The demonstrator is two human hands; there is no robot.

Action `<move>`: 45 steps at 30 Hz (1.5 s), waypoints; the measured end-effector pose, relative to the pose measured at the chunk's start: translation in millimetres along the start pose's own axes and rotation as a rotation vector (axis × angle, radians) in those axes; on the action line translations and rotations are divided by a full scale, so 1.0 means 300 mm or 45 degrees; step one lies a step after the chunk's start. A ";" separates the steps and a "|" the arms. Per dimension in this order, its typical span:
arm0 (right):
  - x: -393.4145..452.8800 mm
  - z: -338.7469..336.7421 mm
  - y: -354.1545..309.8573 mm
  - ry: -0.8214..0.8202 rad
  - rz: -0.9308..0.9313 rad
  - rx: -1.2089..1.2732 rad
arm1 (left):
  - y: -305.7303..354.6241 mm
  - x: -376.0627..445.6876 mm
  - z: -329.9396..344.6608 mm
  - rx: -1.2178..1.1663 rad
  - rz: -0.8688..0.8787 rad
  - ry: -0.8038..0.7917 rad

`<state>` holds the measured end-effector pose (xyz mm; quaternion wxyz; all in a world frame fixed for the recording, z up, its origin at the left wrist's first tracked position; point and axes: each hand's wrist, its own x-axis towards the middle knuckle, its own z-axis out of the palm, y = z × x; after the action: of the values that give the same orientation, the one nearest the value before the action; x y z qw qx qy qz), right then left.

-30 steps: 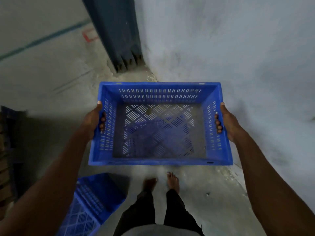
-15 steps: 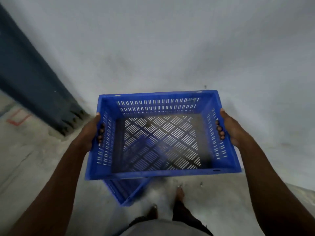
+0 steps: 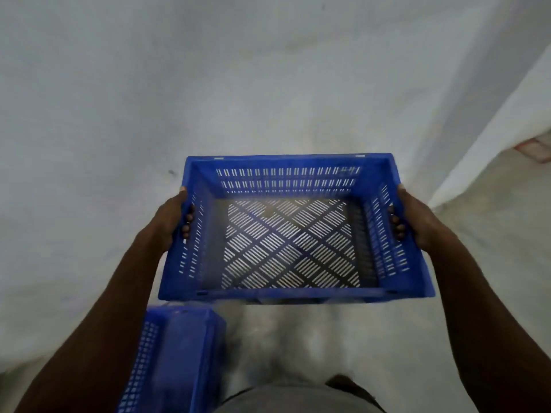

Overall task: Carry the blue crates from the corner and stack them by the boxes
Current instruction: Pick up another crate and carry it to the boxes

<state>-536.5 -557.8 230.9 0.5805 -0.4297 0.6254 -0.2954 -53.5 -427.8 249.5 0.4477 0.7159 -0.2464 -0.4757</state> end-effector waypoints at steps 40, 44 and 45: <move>0.318 -3.050 0.495 1.346 0.408 0.765 | 0.724 0.169 4.313 0.796 0.161 -1.309; 0.410 -3.424 0.521 1.363 0.422 0.758 | 0.706 0.098 4.696 0.799 0.127 -1.274; 0.427 -3.526 0.527 1.355 0.407 0.752 | 0.708 0.080 4.784 0.789 0.116 -1.273</move>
<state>-1598.3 -735.4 193.4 0.3208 0.0534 0.7773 -0.5385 -1321.9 -1131.6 214.1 0.0670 0.4910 -0.5855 -0.6416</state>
